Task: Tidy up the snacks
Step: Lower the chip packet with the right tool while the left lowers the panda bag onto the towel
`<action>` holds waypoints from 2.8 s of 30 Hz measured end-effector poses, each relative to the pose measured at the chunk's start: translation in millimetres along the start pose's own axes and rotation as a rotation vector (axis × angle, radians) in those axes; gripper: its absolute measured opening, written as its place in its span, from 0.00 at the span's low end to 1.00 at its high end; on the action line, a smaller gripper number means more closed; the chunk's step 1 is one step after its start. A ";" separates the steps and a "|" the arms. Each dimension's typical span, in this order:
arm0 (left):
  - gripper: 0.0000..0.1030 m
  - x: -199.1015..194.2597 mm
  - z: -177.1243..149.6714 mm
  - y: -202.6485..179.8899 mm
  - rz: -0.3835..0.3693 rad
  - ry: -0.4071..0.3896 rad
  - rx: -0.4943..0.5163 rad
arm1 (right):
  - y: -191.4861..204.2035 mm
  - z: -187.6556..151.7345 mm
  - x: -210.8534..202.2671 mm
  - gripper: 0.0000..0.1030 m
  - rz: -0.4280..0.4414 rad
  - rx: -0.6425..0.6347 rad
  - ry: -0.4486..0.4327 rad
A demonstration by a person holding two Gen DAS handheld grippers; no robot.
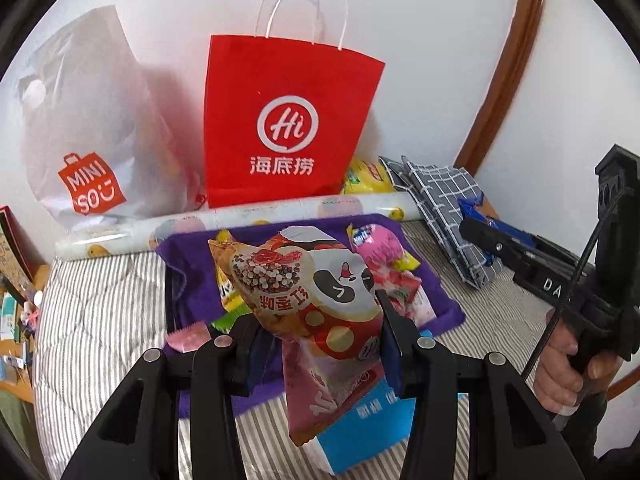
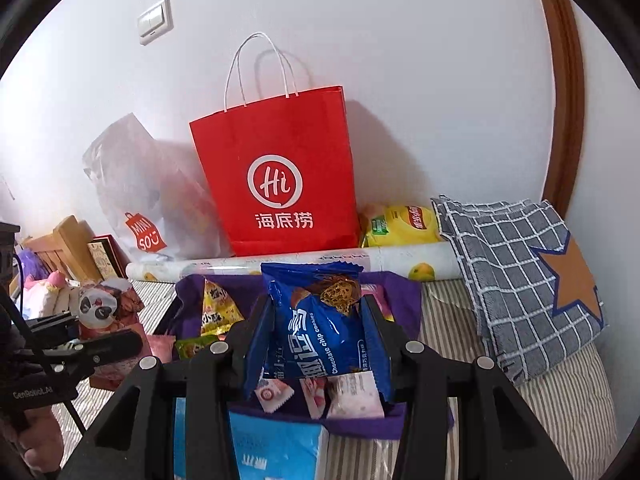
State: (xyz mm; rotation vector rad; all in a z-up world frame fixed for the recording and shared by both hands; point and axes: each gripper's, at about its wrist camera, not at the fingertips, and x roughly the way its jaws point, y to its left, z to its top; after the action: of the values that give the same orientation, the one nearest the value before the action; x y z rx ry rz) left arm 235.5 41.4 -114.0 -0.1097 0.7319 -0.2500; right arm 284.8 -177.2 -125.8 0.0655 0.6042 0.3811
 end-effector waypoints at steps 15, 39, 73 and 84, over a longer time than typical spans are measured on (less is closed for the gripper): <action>0.45 44.8 33.1 15.9 0.037 0.025 -0.021 | -17.2 -8.8 63.9 0.41 0.005 0.024 0.112; 0.45 112.8 12.8 26.3 0.014 0.214 -0.042 | -32.3 -38.4 92.9 0.42 0.013 0.037 0.190; 0.54 116.9 10.7 13.1 0.065 0.207 -0.022 | -26.1 -40.7 86.5 0.43 -0.052 0.000 0.144; 0.59 93.3 15.9 1.8 0.092 0.168 -0.033 | -24.1 -42.0 90.2 0.51 -0.069 -0.029 0.155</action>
State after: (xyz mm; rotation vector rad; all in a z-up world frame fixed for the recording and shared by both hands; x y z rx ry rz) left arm 313.3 18.7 -162.9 -0.0868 0.9060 -0.1600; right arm 337.2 -168.5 -213.4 -0.0129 0.7523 0.3301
